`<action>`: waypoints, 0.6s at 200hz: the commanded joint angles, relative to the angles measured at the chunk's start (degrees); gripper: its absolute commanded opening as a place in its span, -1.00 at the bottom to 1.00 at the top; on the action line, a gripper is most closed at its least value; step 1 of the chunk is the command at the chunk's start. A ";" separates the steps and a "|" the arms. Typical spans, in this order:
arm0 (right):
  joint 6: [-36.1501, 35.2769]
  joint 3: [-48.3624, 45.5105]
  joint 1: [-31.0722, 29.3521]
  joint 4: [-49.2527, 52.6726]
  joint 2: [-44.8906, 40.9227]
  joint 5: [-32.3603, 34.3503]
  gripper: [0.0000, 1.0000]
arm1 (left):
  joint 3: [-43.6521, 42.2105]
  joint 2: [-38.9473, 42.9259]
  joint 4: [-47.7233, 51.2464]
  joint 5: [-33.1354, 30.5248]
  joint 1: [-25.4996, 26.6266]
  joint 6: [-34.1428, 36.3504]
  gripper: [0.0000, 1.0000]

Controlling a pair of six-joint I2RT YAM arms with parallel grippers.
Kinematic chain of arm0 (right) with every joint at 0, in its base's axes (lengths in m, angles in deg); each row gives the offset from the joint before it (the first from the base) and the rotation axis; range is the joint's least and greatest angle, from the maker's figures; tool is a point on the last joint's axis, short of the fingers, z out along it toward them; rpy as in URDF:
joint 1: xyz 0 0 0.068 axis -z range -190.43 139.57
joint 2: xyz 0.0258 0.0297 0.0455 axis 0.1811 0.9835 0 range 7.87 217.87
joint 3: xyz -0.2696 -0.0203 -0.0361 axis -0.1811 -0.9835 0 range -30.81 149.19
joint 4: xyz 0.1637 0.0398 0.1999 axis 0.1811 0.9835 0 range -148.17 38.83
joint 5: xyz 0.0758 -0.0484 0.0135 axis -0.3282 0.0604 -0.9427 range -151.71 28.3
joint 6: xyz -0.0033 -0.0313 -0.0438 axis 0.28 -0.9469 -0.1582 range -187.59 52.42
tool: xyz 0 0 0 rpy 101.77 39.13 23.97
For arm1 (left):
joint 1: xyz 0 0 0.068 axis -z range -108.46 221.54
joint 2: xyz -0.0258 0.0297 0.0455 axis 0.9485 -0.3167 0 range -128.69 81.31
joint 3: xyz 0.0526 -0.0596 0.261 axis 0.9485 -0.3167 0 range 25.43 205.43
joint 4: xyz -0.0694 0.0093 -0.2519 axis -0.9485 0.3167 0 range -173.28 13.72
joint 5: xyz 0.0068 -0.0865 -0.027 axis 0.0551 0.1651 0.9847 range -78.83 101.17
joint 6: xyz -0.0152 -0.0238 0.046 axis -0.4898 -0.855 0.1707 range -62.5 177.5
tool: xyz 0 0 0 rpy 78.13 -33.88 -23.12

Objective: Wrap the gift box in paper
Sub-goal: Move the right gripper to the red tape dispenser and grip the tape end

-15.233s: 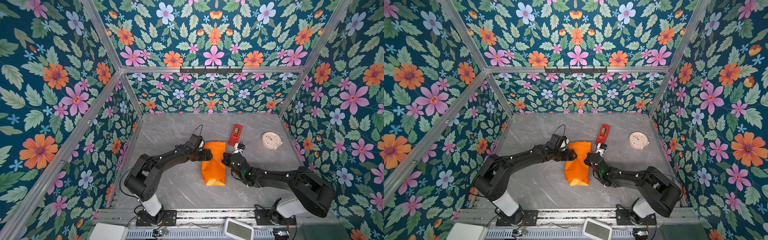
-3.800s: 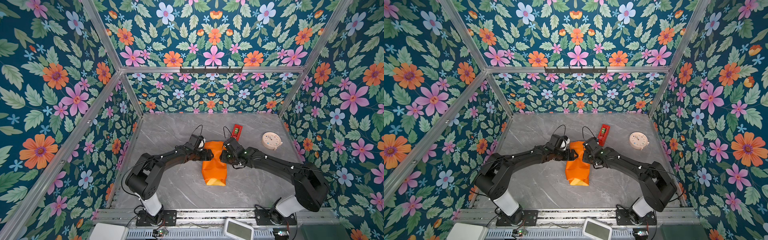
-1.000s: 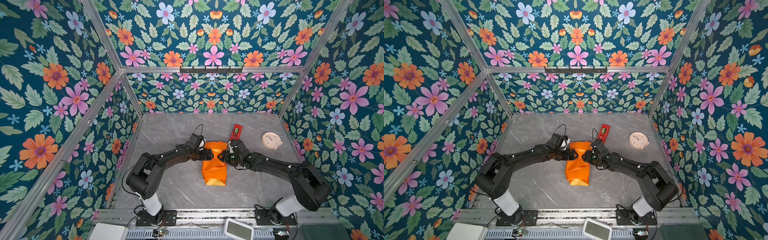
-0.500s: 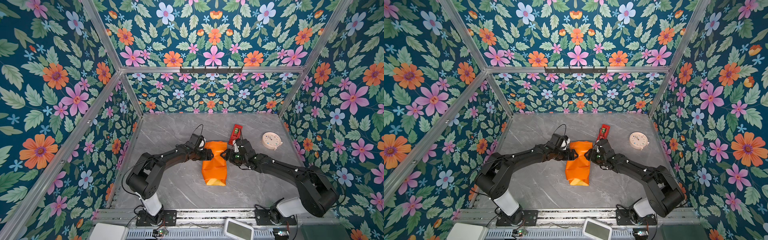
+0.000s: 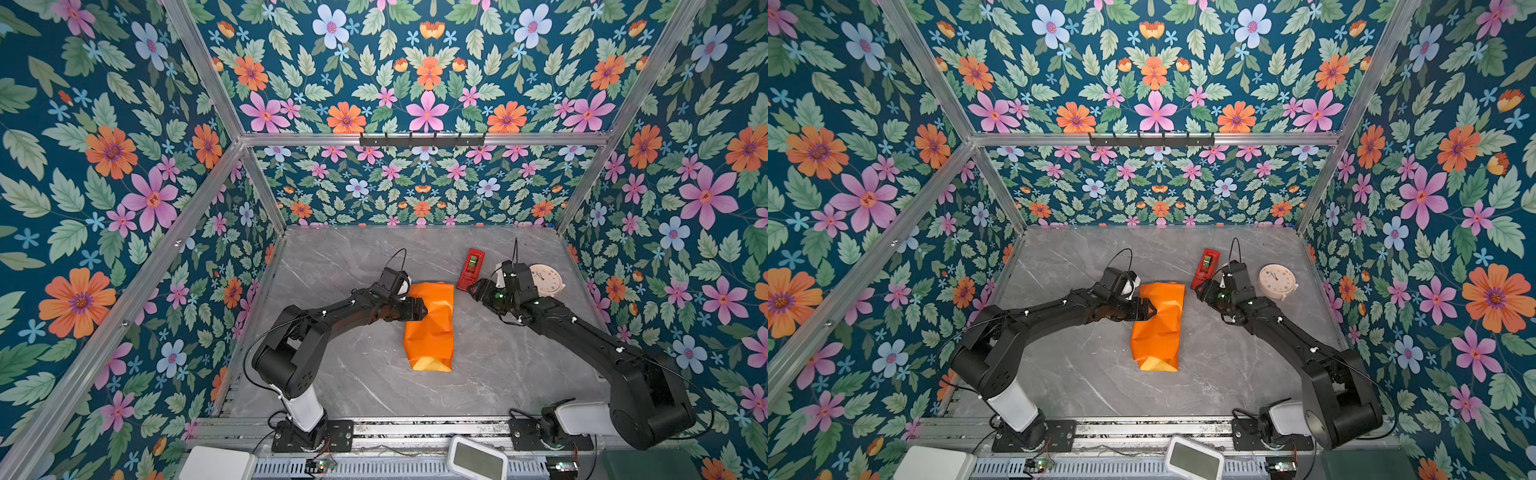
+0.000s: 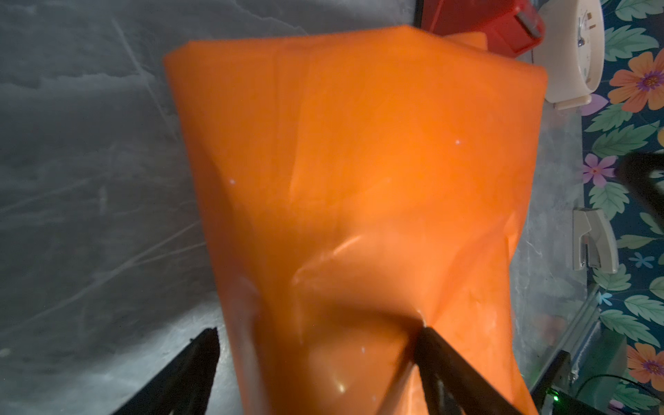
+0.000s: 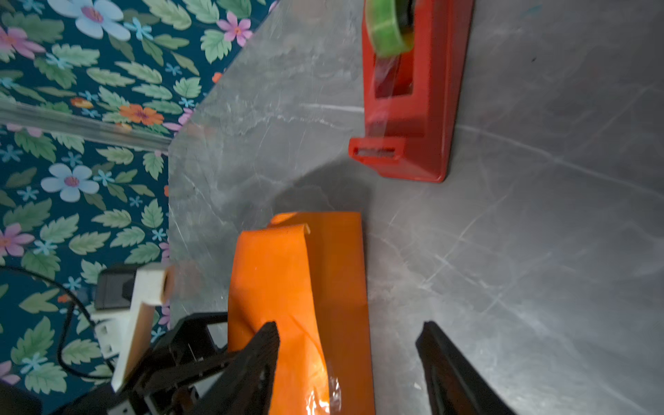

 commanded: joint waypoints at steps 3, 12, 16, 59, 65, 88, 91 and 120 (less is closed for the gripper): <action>-0.84 2.94 3.04 -0.03 2.18 -3.63 0.24 | -1.06 -1.83 13.25 -10.82 0.07 2.07 0.74; -0.89 4.44 4.11 -0.26 3.62 -4.48 0.23 | -0.99 -1.88 13.24 -10.69 0.07 1.99 0.74; -0.77 5.00 4.42 -0.33 4.16 -4.78 0.22 | -0.97 -1.88 13.24 -10.67 0.07 1.99 0.75; 0.39 12.50 7.95 -2.08 13.97 -9.47 -0.02 | -0.70 -2.06 13.33 -10.60 0.07 2.16 0.74; 0.74 13.46 8.28 -2.49 15.39 -10.45 -0.06 | -0.70 -2.14 13.33 -10.69 0.07 2.16 0.74; 1.01 17.34 8.70 -2.76 21.45 -13.23 -0.14 | -0.70 -2.13 13.42 -10.69 0.09 2.25 0.74; 1.03 17.61 8.74 -2.70 22.08 -13.37 -0.15 | -0.70 -2.14 13.42 -10.69 0.07 2.25 0.74; 1.87 19.50 9.09 -4.22 26.08 -14.26 -0.20 | -0.75 -2.05 13.51 -10.78 0.07 2.25 0.74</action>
